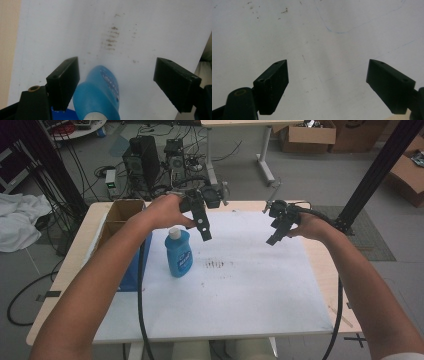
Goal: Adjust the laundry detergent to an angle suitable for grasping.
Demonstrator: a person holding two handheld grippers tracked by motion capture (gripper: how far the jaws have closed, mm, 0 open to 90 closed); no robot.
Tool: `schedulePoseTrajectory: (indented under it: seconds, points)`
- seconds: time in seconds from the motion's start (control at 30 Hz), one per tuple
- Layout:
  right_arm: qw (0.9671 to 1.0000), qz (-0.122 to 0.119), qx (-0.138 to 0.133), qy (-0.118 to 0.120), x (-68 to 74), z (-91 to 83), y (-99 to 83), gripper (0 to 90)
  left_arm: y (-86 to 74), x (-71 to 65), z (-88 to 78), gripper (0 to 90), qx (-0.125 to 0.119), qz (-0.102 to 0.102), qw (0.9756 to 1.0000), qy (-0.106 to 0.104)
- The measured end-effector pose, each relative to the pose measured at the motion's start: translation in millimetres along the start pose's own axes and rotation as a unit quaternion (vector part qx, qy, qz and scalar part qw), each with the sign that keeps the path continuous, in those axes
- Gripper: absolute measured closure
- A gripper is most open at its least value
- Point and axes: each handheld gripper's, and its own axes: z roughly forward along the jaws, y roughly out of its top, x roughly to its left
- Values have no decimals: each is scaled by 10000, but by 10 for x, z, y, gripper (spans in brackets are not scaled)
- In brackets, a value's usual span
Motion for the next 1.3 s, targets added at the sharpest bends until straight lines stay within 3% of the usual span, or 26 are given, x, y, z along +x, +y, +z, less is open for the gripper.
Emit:
schedulePoseTrajectory:
  seconds: [0.57, 0.6, 0.7, 0.73, 1.3]
  points:
    - [10000, 1, -85, -9, 41, -73, -20, 184, 10, -18, -53, 216, -91, 25, 9999, 62]
    - [10000, 18, -80, -19, 37, -79, -23, 183, 7, -28, -51, 216, -133, -40, 9999, 55]
    - [10000, 16, -88, -30, 41, -93, -33, 183, 6, -30, -67, 216, -107, 31, 9999, 90]
    - [10000, 8, -88, -29, 47, -102, -37, 183, -1, -44, -72, 217, -149, -44, 9999, 64]
    - [9999, -49, -75, -45, 77, -110, -25, 182, 3, -44, -112, 216, -182, -100, 9997, 106]
